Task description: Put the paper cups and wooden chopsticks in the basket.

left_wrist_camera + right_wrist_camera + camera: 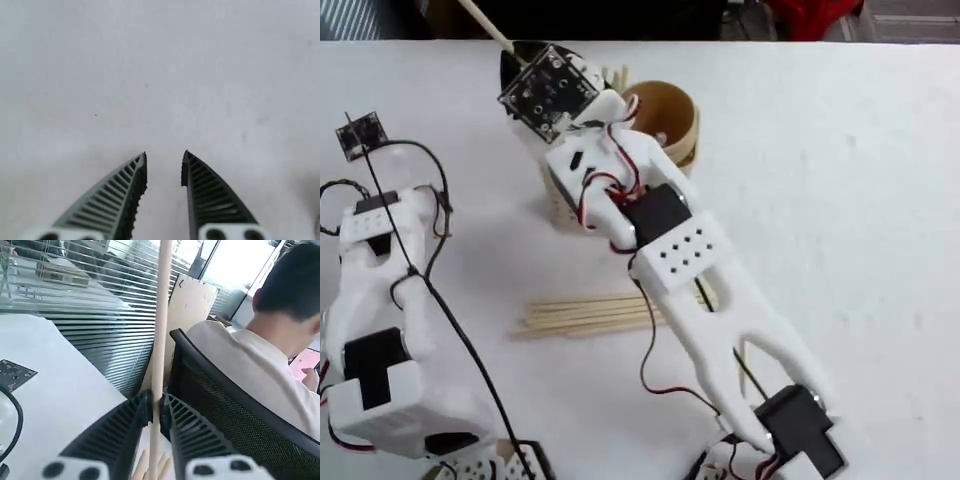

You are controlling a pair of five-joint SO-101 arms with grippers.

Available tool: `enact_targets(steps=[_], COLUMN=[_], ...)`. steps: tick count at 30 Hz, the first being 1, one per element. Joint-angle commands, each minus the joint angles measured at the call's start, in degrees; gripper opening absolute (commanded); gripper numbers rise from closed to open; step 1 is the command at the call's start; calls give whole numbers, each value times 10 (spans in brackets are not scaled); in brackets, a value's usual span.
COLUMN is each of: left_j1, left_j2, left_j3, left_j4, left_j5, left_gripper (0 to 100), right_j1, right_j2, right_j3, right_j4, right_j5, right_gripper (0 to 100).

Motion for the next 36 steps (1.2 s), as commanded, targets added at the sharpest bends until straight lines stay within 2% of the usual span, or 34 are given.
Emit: enact_targets(steps=[1,7,14,16,20,23,25,28,32,36], left_j1=[5,5,5,5,5,5,5,5,5,5], left_j2=[-3,-3,-3,-3,-3,-3,-3,-3,-3,-3], left_j3=[-7,-7,-7,-7,-9,-8,-8,-9,-8,-6], left_j4=[-10,-10,-10,-10,-10,-10,-10,-11,-11,-11], left_j5=[5,5,5,5,5,5,5,5,5,5], left_gripper=[133,133,133,133,133,133,133,133,133,133], right_j1=[-1,-1,3,4,-11,-27,-35,-39,-39,-36], right_j2=[-29,-29,-37,-62,-119,-138,-136,-135,-133,-133], right_j3=[-33,-33,-33,-26,-22,-16,18,139,329,443], right_j4=[12,36,52,138,415,609,681,646,481,354], right_j5=[-5,-5,-4,-2,15,117,164,213,268,294], right_gripper=[19,131,31,17,57,135,176,180,180,183])
